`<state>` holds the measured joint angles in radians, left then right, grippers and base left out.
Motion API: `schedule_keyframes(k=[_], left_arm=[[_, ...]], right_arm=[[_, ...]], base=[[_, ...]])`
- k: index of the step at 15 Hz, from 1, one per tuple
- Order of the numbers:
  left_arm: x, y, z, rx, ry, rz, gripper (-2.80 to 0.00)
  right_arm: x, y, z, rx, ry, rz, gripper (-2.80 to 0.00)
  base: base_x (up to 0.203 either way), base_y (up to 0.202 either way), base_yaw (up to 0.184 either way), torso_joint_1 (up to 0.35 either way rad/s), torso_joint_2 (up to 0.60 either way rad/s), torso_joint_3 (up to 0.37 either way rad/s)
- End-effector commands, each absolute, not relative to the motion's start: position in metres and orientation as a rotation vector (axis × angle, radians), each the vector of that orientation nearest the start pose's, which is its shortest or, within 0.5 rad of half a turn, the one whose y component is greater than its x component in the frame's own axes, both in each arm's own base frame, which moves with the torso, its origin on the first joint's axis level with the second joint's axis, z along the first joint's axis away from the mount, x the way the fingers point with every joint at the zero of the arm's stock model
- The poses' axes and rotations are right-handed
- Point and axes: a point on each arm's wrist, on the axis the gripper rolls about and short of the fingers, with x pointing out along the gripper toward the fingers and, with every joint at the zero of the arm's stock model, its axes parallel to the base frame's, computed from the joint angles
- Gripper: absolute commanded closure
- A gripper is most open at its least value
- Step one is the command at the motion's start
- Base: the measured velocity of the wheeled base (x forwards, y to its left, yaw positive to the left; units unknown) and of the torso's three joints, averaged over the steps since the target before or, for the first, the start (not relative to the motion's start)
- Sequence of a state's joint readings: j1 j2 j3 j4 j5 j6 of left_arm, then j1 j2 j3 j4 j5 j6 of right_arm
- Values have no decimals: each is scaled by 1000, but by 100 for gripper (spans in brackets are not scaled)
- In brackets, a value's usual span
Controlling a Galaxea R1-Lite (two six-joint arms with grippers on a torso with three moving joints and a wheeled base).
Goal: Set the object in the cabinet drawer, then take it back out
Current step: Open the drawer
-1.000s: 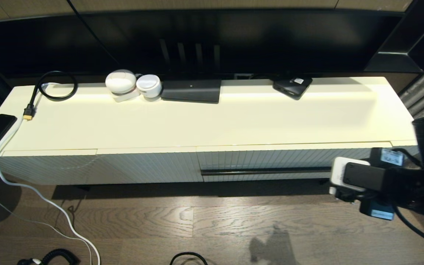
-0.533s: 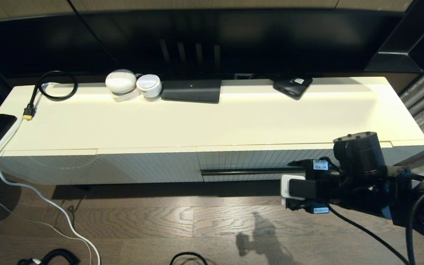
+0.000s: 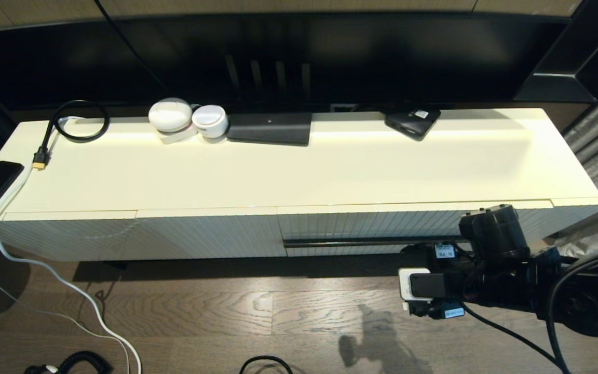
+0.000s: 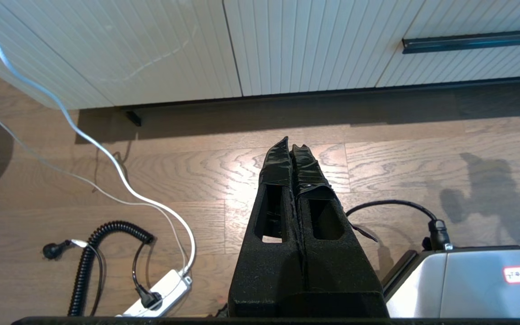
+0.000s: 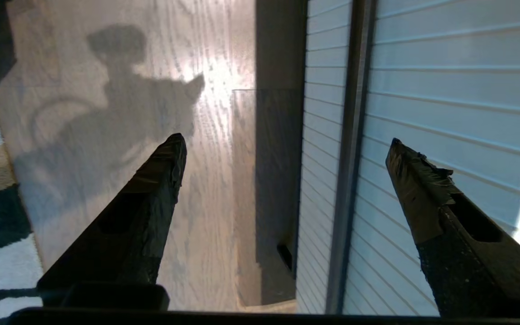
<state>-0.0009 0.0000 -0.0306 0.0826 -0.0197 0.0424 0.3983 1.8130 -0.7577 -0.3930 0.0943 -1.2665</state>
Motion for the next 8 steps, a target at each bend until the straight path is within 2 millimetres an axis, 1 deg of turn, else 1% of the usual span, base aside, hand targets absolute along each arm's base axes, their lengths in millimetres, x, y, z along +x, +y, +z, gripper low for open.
schedule_keyframes(k=[1, 4, 6, 8], left_arm=[[-25, 0, 75, 42, 52, -23, 0], [-25, 0, 75, 41, 52, -23, 0], [-25, 0, 75, 42, 52, -23, 0], [-25, 0, 75, 42, 52, -21, 0]], right_arm=[[285, 121, 103, -1298, 297, 852, -280], [296, 122, 90, -1293, 296, 832, -280], [306, 124, 76, -1289, 301, 822, -280], [311, 125, 71, -1288, 302, 816, -280]], base=[[0, 0, 0, 0, 0, 0], [0, 0, 0, 0, 0, 0], [0, 0, 0, 0, 0, 0], [0, 0, 0, 0, 0, 0]])
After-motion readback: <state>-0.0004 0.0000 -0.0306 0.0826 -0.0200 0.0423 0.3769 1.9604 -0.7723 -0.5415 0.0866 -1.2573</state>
